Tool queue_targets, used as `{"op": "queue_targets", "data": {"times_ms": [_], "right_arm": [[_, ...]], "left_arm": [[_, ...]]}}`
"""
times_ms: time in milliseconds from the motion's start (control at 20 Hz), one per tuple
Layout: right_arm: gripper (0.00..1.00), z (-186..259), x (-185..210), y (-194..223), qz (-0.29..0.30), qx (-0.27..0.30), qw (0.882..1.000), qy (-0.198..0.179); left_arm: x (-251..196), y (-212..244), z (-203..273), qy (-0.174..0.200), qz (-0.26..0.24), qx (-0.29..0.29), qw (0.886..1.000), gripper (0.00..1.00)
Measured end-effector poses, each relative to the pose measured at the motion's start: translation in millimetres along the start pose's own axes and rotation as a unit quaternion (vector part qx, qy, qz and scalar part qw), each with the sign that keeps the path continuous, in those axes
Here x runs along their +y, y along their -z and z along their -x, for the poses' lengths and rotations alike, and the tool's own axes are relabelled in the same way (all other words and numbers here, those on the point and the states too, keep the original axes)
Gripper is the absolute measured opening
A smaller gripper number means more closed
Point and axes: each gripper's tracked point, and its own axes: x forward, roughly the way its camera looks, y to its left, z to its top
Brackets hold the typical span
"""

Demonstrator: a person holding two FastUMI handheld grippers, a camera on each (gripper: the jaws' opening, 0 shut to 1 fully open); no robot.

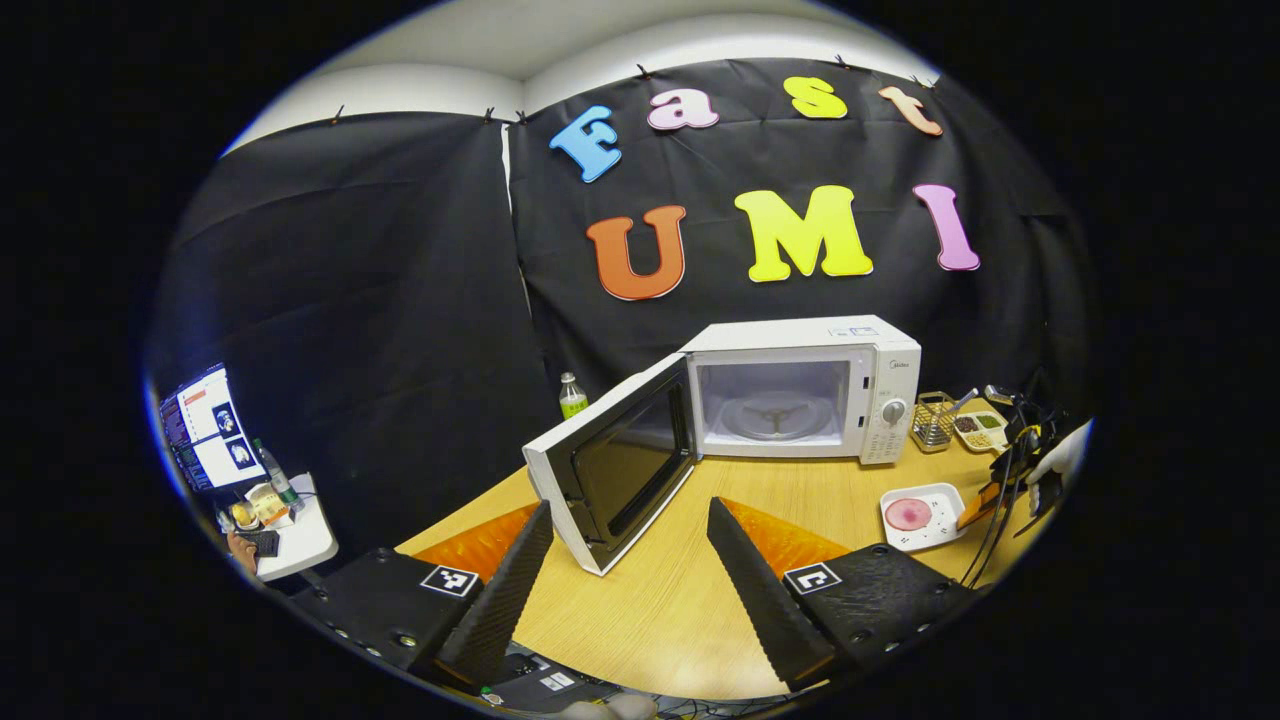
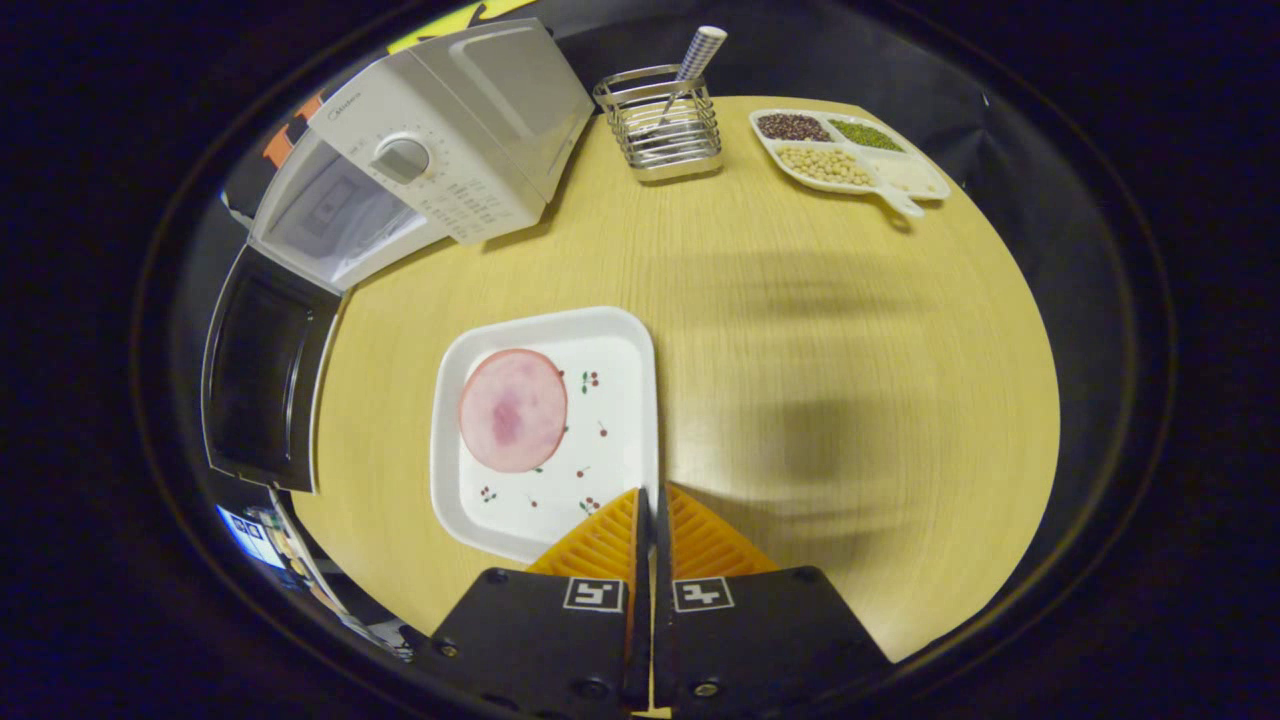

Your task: Open the microwave oven with the left hand, put the food in, and close the microwave oven.

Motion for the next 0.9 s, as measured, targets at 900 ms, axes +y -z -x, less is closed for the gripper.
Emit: {"op": "queue_targets", "data": {"times_ms": [900], "right_arm": [[0.04,44,129,9,-0.093,-0.115,0.979,-0.139]], "left_arm": [[29,-20,-65,0.159,-0.018,-0.043,0.986,0.95]]}}
